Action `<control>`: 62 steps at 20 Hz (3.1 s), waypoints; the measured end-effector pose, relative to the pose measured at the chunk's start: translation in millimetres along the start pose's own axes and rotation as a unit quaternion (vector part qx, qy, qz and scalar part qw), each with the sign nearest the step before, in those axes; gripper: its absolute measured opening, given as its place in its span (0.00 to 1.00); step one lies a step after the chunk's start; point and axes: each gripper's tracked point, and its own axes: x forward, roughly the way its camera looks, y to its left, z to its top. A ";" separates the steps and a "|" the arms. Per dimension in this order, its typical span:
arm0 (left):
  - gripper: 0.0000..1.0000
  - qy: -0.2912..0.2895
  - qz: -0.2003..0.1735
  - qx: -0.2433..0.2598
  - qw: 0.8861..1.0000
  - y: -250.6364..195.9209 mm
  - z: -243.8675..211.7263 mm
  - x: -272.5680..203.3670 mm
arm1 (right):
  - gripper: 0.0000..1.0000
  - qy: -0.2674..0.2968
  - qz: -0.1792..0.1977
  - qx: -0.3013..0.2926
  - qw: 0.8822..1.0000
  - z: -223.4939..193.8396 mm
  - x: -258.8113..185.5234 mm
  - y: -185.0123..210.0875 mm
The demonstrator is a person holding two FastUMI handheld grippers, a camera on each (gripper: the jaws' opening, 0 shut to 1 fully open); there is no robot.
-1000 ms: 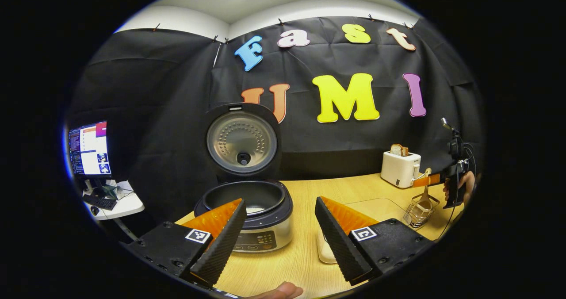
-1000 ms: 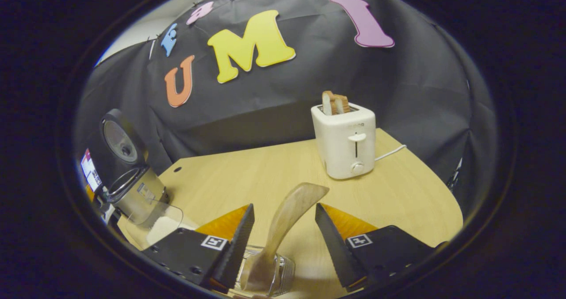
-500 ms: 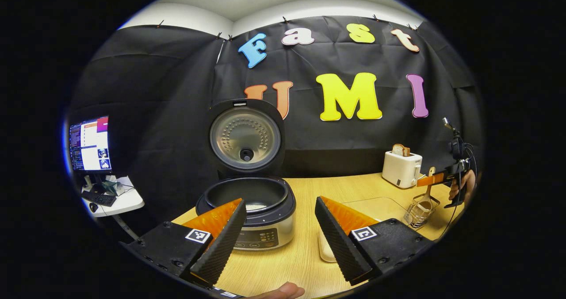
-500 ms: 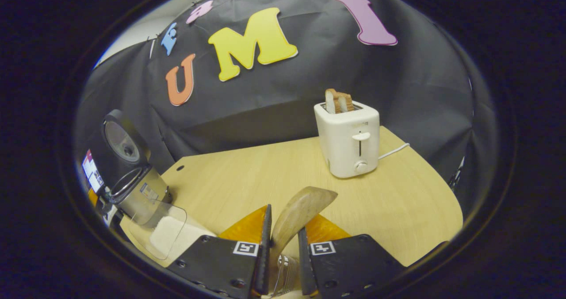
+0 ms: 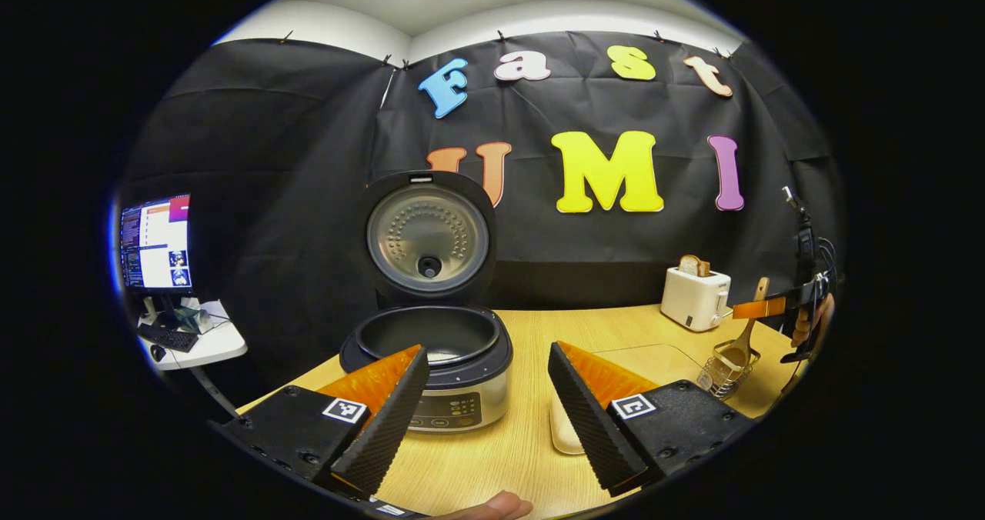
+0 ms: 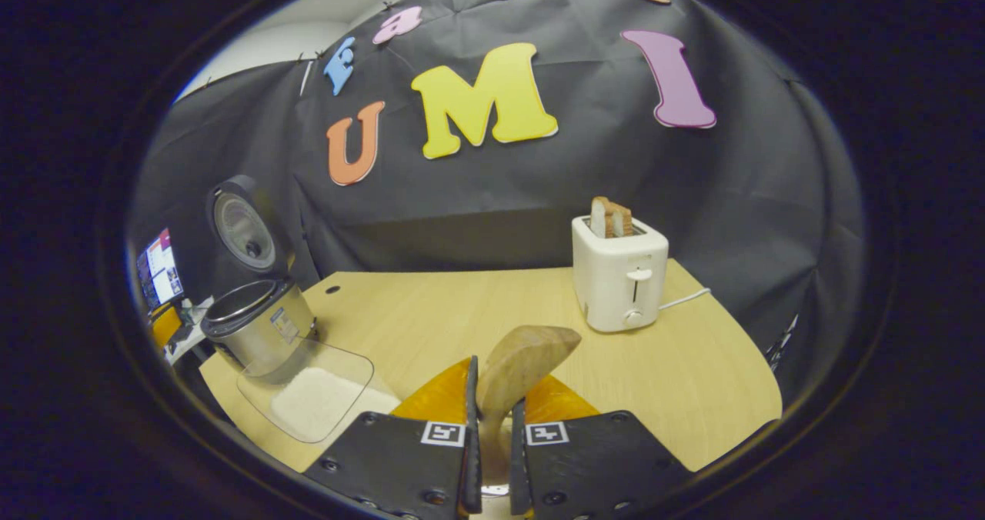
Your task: Close the left gripper, press the button to open the rice cooker; take a wooden spoon from the chopstick holder with the right hand, scoop a spoonful of rice and pour it into the rice cooker, then put the wooden spoon back into the chopstick holder.
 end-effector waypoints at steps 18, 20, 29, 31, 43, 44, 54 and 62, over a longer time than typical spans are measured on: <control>1.00 0.004 -0.013 -0.016 1.000 5.4 -14.5 -0.8 | 0.13 -0.108 -0.022 -0.039 0.993 86.8 -57.5 67.1; 0.99 0.004 -0.016 -0.017 1.000 3.2 -15.7 -0.7 | 0.13 -0.114 -0.010 -0.045 0.992 93.3 -56.9 87.9; 1.00 0.011 -0.010 -0.030 0.999 17.0 -25.1 2.7 | 0.14 -0.087 0.047 -0.035 0.994 64.7 -9.1 188.1; 1.00 0.013 -0.010 -0.034 0.999 20.6 -25.7 3.7 | 0.13 -0.073 0.038 -0.040 0.996 47.8 7.9 194.6; 0.99 0.021 0.007 -0.038 0.999 41.9 -33.5 8.5 | 0.13 -0.037 -0.081 -0.080 0.993 -3.8 64.5 186.2; 0.99 0.022 0.008 -0.036 0.999 43.0 -33.6 8.3 | 0.14 -0.034 -0.090 -0.087 0.992 -4.6 64.5 186.6; 0.99 0.011 -0.004 -0.020 1.000 36.2 -27.7 4.6 | 0.14 0.015 -0.048 -0.075 0.996 -44.8 45.7 228.3; 0.99 0.009 -0.012 -0.029 0.999 29.0 -24.3 2.4 | 0.14 0.046 -0.013 0.051 0.998 -50.8 45.3 236.9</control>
